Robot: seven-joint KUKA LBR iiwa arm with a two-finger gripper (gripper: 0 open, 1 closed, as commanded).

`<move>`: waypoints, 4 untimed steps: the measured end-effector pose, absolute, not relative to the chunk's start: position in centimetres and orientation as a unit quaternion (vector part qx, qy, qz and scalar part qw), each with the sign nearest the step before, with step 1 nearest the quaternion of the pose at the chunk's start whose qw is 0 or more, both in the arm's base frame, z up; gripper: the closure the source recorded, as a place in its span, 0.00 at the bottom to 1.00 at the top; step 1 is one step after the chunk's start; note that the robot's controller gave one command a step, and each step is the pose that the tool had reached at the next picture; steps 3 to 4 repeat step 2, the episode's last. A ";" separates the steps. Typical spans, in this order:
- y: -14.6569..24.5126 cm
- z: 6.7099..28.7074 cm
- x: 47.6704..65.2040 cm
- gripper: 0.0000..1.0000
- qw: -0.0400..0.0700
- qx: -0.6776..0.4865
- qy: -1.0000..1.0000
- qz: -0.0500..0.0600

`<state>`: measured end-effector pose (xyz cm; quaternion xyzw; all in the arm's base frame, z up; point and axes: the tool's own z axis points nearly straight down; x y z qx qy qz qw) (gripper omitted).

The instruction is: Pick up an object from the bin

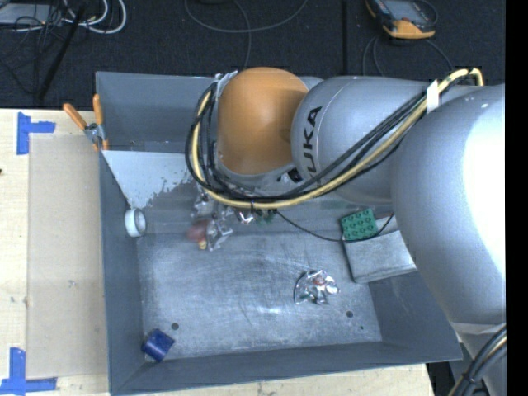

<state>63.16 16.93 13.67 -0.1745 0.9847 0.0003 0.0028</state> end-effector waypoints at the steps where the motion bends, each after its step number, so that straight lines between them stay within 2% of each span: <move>1: 17.0 16.0 63.3 1.00 0.002 -0.173 0.985 0.000; 2: 17.0 18.8 63.4 1.00 0.002 -0.172 0.985 0.000; 4: 17.0 18.8 63.4 1.00 0.002 -0.172 0.985 0.000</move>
Offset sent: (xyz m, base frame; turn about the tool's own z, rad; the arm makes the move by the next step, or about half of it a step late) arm 0.0003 0.0000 0.0222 0.0000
